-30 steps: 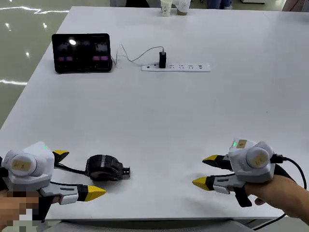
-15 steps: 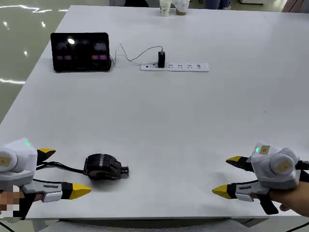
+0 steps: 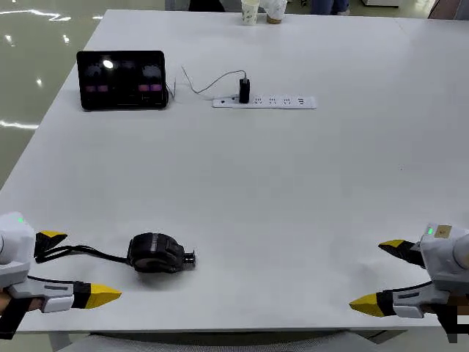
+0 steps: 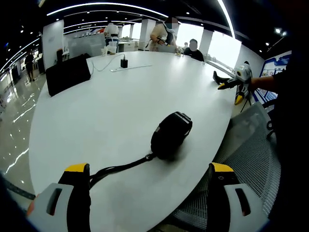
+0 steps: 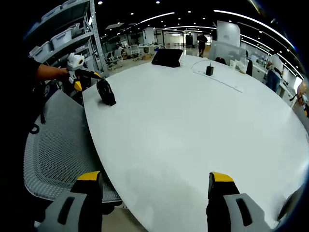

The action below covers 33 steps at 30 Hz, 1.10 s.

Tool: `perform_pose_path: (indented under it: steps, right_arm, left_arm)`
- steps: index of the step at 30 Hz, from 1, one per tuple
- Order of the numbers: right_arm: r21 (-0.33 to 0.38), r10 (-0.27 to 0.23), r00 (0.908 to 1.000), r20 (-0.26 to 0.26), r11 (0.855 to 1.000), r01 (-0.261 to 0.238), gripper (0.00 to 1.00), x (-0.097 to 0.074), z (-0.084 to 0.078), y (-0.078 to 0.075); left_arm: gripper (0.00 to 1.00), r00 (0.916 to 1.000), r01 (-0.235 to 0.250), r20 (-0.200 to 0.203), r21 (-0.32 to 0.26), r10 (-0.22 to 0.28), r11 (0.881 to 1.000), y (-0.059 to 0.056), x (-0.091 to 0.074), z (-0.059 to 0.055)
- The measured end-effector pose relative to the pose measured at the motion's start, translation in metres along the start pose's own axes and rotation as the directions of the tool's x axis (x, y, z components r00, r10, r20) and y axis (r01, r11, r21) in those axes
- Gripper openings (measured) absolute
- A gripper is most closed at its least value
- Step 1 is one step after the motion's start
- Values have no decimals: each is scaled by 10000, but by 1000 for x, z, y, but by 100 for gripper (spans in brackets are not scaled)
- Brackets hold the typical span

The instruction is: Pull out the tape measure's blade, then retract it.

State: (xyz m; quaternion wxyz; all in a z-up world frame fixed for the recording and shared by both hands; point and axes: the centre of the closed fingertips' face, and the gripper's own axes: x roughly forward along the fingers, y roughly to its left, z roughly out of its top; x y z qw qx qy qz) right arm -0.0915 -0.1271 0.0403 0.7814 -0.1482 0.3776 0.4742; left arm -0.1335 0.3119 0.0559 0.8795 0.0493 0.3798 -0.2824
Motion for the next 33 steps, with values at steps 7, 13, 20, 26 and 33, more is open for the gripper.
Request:
perform_pose_path:
  steps: [7, 13, 20, 26, 33]
  right_arm:
    - [278, -276, 9994, 189, 9992, 271, 99, -14, -4, -9]
    - [290, -332, 9993, 155, 9990, 327, 99, -13, -5, -9]
    - [212, -228, 9996, 138, 9995, 225, 99, -11, -3, -3]
    - [173, -223, 9996, 187, 9996, 219, 99, -11, 0, -4]
    - [113, -175, 9997, 143, 9998, 174, 99, -9, 1, -2]
  left_arm:
    - [99, 9999, 119, -52, -137, -120, 9998, 2, -2, 4]
    - [99, 9996, 257, -124, -199, -259, 9995, 1, -2, 5]
    - [99, 9991, 347, -223, -225, -352, 9991, 0, -1, 4]
    - [99, 9993, 290, -216, -123, -293, 9995, 4, -2, 5]
    - [99, 9997, 213, -120, -144, -215, 9997, 8, -3, 9]
